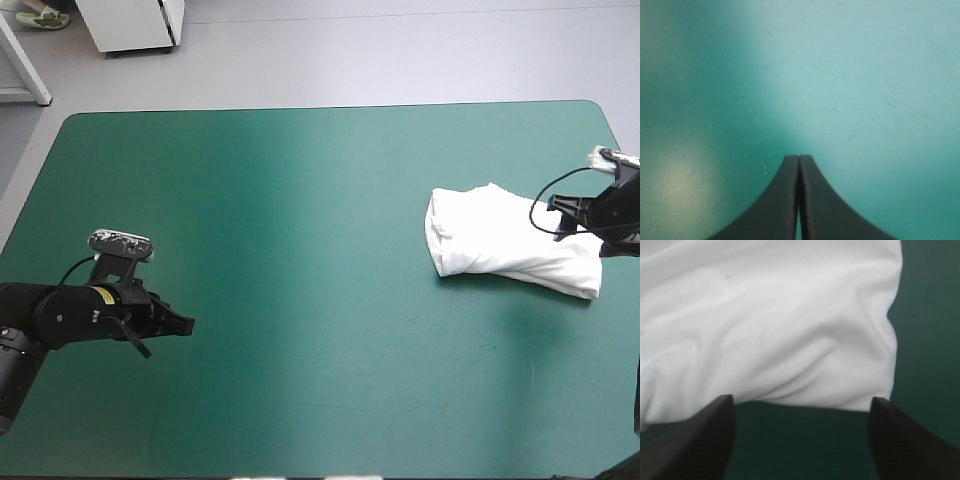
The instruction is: Fold the cloth
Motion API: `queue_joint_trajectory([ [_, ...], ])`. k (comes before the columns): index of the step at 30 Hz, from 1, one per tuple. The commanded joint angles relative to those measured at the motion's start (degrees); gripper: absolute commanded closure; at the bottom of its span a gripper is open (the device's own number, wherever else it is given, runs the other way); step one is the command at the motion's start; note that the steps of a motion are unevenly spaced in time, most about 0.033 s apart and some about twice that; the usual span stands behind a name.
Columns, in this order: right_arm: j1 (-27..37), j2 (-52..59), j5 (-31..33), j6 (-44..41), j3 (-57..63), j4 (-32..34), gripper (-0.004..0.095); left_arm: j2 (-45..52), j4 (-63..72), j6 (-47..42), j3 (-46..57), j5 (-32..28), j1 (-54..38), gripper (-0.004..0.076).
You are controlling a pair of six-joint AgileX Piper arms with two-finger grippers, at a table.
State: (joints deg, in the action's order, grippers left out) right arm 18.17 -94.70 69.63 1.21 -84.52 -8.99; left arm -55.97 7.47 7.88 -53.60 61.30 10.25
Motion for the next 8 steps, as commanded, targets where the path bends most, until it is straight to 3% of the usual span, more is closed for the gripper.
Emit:
queue_joint_trajectory([
  [1, -1.4, 9.7, -1.4, 1.1, 1.9, -0.6, 0.0633, 0.9, 1.5, -0.1, -1.4, -6.1, 0.1, 0.0733],
  [3, -2.0, 15.3, -4.0, 1.5, 5.4, -0.9, 0.0897, 0.9, 1.5, -0.1, -1.4, -8.1, 0.1, 0.0733],
  [8, -2.8, 29.5, -13.5, 3.9, 17.6, -2.8, 0.0927, 0.9, 1.5, -0.1, -0.2, -13.4, 0.1, 0.0733],
])
